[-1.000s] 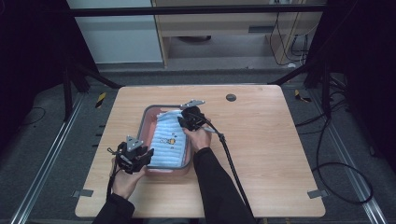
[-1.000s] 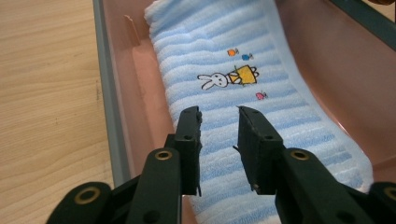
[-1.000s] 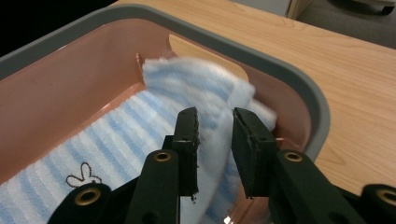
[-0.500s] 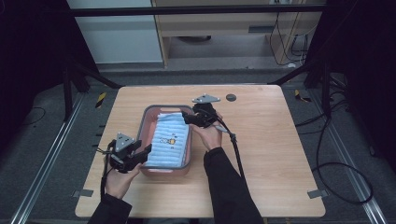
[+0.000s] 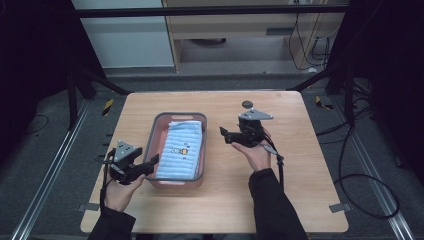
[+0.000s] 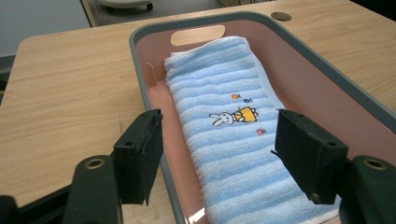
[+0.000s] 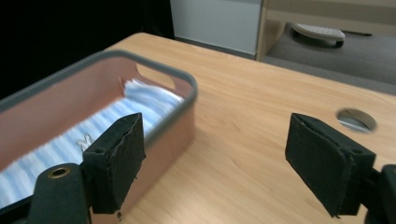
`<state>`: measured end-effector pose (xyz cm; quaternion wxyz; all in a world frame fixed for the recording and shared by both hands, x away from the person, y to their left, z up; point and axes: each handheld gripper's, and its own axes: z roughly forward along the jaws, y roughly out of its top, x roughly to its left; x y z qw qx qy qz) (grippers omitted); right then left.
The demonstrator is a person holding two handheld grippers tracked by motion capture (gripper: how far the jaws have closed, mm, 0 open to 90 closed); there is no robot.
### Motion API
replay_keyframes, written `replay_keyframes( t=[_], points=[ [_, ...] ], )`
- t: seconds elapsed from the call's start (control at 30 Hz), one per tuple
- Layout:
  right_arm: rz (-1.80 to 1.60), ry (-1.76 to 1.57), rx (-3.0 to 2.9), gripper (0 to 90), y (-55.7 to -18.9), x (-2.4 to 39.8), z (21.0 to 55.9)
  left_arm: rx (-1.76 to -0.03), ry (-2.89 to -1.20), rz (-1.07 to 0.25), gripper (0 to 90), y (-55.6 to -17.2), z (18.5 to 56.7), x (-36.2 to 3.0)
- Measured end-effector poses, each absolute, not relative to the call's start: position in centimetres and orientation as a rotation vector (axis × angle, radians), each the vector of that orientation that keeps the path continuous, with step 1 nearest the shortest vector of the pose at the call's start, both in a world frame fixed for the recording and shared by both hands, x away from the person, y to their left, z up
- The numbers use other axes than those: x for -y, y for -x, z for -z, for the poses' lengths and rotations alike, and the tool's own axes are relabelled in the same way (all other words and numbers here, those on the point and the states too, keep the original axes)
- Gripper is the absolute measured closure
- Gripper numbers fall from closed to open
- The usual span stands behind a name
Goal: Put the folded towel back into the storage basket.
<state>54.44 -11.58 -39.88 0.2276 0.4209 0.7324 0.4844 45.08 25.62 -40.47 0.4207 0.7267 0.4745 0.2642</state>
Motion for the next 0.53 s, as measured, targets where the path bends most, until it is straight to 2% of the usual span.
replay_keyframes(
  t=[0.53],
  points=[
    [-1.201, -1.263, -1.975, 16.1, -50.9, 21.0, 43.1, -1.226, -1.788, -0.682, 28.6, -45.3, 41.0, -27.8]
  ],
)
